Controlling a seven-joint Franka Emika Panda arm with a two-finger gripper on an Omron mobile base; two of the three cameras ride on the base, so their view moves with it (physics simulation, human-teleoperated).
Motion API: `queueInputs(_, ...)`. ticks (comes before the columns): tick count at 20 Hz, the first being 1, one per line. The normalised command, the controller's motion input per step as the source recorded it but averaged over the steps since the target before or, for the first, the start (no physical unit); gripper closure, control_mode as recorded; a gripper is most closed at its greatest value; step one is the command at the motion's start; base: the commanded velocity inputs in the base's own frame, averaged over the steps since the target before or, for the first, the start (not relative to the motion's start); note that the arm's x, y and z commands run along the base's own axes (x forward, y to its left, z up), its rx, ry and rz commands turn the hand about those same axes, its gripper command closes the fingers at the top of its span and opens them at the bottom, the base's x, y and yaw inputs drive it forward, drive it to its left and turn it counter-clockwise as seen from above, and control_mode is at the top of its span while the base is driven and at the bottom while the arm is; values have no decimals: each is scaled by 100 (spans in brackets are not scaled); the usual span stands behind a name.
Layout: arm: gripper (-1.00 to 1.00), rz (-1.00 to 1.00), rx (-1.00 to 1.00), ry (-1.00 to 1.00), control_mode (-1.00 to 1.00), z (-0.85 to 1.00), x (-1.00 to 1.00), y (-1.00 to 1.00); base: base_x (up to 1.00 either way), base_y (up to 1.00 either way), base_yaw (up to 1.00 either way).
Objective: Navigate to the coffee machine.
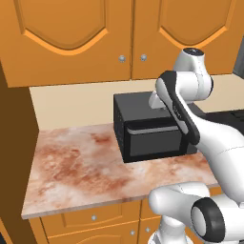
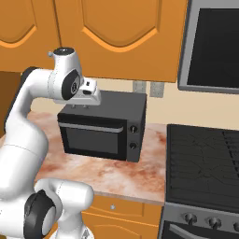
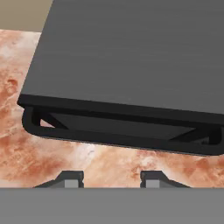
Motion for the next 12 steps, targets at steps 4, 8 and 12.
queueInputs(4, -100, 0, 0, 0, -100, 0, -26, 0, 0, 0, 0)
queueInputs(8, -100, 0, 0, -2, -100, 0, -85, 0, 0, 0, 0)
queueInputs(12, -100, 0, -3, -10, -100, 0, -100, 0, 0, 0, 0)
